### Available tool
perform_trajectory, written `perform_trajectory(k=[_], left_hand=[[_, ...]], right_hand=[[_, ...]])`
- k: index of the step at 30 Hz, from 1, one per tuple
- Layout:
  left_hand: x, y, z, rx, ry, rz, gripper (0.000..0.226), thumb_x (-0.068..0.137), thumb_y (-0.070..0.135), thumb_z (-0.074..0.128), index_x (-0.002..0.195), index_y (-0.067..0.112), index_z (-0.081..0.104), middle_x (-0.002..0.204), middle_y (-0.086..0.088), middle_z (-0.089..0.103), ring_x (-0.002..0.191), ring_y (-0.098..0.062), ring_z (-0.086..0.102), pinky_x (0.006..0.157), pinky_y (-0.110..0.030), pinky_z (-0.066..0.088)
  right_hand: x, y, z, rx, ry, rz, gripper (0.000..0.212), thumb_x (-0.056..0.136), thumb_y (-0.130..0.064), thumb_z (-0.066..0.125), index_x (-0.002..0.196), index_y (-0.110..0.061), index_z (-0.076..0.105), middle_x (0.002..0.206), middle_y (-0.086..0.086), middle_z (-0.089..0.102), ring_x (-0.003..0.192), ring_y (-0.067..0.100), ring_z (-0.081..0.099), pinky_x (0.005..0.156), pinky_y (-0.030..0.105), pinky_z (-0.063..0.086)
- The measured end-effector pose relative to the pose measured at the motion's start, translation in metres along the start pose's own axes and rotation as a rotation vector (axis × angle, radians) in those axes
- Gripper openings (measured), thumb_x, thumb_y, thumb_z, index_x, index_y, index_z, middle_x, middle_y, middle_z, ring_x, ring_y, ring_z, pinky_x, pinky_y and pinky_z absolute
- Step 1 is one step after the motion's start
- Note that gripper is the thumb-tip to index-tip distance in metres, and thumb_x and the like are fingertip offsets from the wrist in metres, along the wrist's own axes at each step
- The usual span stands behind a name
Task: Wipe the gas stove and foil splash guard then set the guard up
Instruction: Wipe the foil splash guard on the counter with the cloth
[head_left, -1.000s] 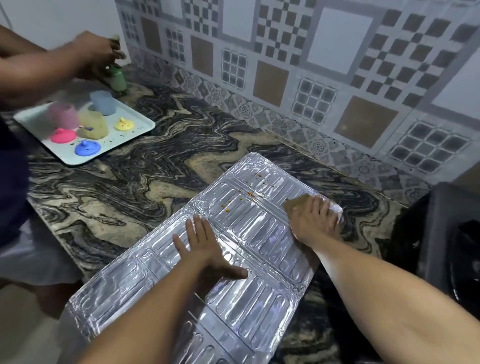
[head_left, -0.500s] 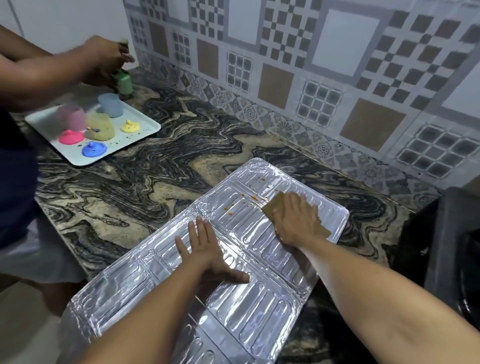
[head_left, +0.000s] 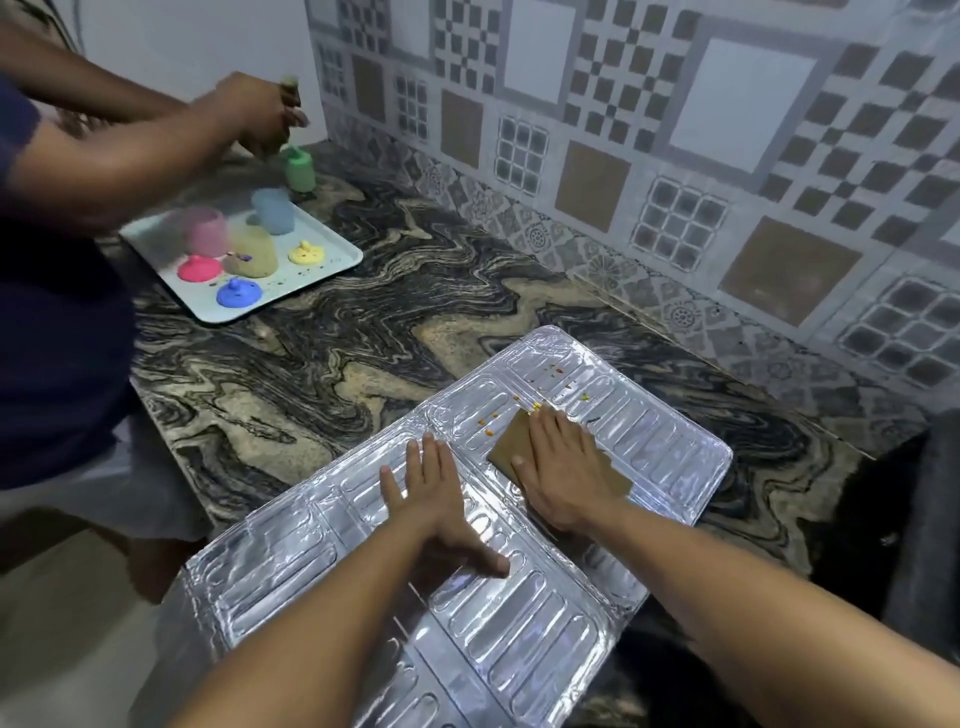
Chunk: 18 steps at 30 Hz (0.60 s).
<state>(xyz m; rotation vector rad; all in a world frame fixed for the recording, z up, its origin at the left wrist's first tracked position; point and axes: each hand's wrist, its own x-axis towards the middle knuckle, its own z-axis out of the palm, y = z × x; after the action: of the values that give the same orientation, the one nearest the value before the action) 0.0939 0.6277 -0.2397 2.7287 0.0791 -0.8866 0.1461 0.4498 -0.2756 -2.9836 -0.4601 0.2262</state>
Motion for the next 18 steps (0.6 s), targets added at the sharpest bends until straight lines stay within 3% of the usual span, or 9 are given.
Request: perform_trajectory(k=[3,7,11,18], left_hand=[[-0.001,-0.018,-0.01,-0.056,0.132,-0.035,0.163,0.038,0.074,0.079,0.149,0.007,-0.019,0.157,-0.009,-0.027,0.147,-0.027,-0.019,0.118,-0.053,-0.008],[-0.005,-0.038,-0.007,-0.122,0.13,-0.132,0.173,0.026,0.089,0.066,0.145,0.008,-0.03,0.139,-0.013,-0.05,0.131,-0.028,-0.046,0.108,-0.055,-0.026],[-0.003,-0.039,-0.008,-0.093,0.075,-0.11,0.172,0.03,0.088,0.066,0.141,0.005,-0.036,0.134,-0.014,-0.054,0.127,-0.029,-0.049,0.104,-0.057,-0.028],[0.003,-0.042,-0.015,-0.081,-0.037,-0.103,0.174,0.032,0.075,0.079,0.136,0.005,-0.042,0.134,-0.016,-0.056,0.123,-0.03,-0.053,0.105,-0.06,-0.028]], right_hand=[[-0.012,-0.001,0.003,-0.04,0.052,-0.06,0.071,0.099,-0.049,0.008,0.155,-0.006,0.0,0.163,0.013,-0.001,0.15,0.028,-0.005,0.121,0.048,-0.003],[-0.022,-0.007,0.005,-0.097,0.034,-0.214,0.072,0.097,-0.052,-0.001,0.154,-0.008,-0.006,0.163,0.008,-0.006,0.148,0.022,-0.016,0.12,0.047,-0.008],[-0.017,-0.014,0.006,-0.14,0.017,-0.399,0.066,0.101,-0.05,0.007,0.155,-0.016,-0.006,0.163,0.0,-0.007,0.148,0.018,-0.02,0.119,0.046,-0.008],[0.028,-0.033,0.002,-0.165,0.019,-0.424,0.063,0.101,-0.048,0.013,0.156,-0.02,-0.001,0.163,-0.005,-0.002,0.149,0.023,-0.015,0.116,0.057,-0.013]])
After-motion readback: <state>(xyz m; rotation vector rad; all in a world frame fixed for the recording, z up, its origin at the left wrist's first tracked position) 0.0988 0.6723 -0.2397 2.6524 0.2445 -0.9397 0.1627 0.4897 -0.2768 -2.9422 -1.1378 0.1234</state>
